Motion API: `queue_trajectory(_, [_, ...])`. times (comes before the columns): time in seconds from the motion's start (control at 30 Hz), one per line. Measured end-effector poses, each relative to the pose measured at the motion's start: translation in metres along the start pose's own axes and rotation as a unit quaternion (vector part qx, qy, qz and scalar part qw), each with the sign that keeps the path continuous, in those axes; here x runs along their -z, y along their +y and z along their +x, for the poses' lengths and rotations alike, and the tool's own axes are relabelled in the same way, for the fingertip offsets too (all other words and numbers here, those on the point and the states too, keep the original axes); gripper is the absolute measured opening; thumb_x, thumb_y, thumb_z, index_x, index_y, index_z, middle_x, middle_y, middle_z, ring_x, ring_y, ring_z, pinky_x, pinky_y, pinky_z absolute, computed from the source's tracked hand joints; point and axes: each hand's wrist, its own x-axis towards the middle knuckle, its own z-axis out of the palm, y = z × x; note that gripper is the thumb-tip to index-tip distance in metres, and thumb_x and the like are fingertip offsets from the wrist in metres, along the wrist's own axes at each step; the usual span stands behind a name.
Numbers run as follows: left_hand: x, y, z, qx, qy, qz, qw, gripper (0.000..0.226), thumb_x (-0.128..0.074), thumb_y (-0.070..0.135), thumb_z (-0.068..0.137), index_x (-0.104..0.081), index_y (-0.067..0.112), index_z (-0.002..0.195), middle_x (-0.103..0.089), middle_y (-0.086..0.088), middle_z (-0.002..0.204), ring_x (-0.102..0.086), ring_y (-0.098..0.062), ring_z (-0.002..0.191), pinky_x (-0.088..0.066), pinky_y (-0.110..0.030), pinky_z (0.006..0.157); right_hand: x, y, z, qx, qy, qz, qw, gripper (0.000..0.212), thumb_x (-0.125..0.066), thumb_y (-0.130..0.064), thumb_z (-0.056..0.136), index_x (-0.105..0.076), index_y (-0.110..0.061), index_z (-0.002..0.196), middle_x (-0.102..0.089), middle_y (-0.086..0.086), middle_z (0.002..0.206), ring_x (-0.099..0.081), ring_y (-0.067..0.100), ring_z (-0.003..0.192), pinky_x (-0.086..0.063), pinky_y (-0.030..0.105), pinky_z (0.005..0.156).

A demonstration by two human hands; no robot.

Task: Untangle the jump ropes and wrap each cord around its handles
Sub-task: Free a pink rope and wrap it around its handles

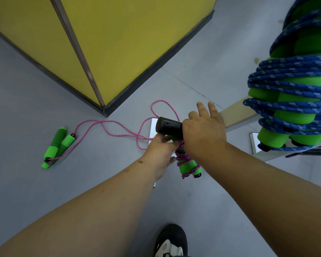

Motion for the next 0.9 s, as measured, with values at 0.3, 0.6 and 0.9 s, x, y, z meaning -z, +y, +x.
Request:
queue_trajectory(0.3, [0.011,0.022,-0.01,-0.076,0.077,0.101,0.989,0.051,-0.058,-0.006,0.088,-0.062,0.034,0.119,-0.068,0.006,0.113,-0.063,-0.024,0.114,-0.055,-0.041,0.096,-0.017,-0.005,-0.018,0.021,0.026,0.007,0.999,0.073,-0.054,-0.025,0.09,-0.024,-0.003,0.153,-0.031,0.015,0.154,-0.015,0.035,0.151,-0.009,0.049,0.125])
queue_trajectory(0.6, [0.037,0.06,-0.051,-0.242,0.073,0.547,0.798,0.087,-0.055,0.002,0.087,-0.023,0.032,0.161,-0.032,-0.004,0.161,-0.041,-0.028,0.141,-0.043,-0.041,0.11,0.01,0.003,-0.047,0.025,0.059,0.276,0.959,0.086,-0.059,-0.001,0.087,-0.012,-0.011,0.159,-0.039,0.009,0.149,-0.044,0.029,0.13,-0.044,0.043,0.104])
queue_trajectory(0.9, [0.075,0.075,-0.093,-0.217,0.114,0.656,0.714,0.092,-0.057,0.008,0.088,-0.012,0.035,0.163,-0.016,-0.003,0.17,-0.02,-0.029,0.154,-0.034,-0.048,0.118,0.016,0.01,-0.087,-0.049,0.041,0.462,0.885,0.078,-0.034,0.008,0.091,-0.023,-0.03,0.158,-0.047,-0.002,0.152,-0.05,0.025,0.132,-0.041,0.039,0.109])
